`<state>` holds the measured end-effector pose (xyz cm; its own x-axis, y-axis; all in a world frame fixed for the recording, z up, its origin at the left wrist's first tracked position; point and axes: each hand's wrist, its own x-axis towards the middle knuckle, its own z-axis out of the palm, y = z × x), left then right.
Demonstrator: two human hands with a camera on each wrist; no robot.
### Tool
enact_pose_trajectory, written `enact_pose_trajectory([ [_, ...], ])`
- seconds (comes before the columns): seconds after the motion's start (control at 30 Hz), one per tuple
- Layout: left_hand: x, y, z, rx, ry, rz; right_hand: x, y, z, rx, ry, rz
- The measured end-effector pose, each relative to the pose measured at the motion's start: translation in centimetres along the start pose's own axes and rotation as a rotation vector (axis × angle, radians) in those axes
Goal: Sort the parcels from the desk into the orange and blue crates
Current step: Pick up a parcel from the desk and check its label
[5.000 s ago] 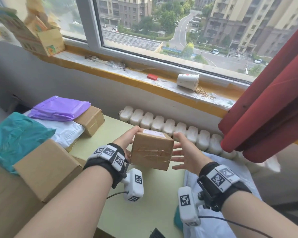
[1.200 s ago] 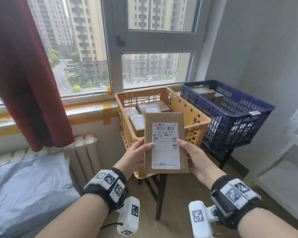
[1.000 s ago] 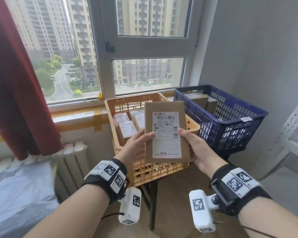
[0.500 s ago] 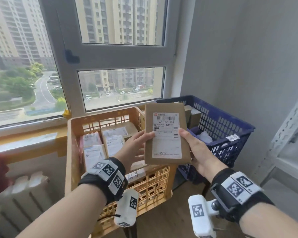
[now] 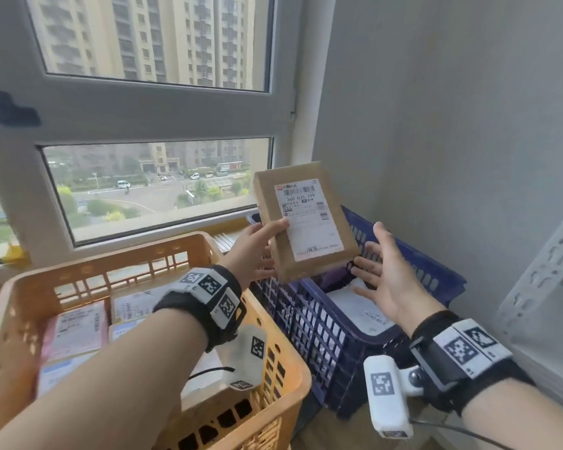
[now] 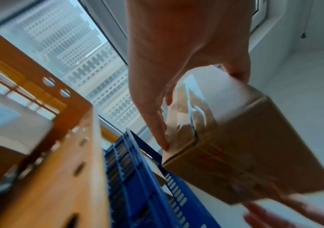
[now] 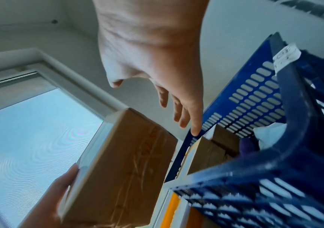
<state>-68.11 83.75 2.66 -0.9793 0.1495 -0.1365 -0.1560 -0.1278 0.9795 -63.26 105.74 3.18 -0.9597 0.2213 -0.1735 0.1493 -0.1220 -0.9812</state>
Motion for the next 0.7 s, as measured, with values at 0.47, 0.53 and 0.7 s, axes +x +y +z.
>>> enact_pose_trajectory([
  [0.47,12.7,-2.7,11.3,-0.181,0.03,-0.111,15.5,-0.4,-4.9,0.023,-0.129,0.06],
  [0.53,13.8,-2.7,12.6,-0.15,0.029,-0.169,18.0,-0.7,-5.7,0.051,-0.124,0.088],
  [0.7,18.4,-2.9,13.0,-0.056,0.332,-0.33,23.8,-1.3,-8.2,-0.057,-0.086,0.23],
])
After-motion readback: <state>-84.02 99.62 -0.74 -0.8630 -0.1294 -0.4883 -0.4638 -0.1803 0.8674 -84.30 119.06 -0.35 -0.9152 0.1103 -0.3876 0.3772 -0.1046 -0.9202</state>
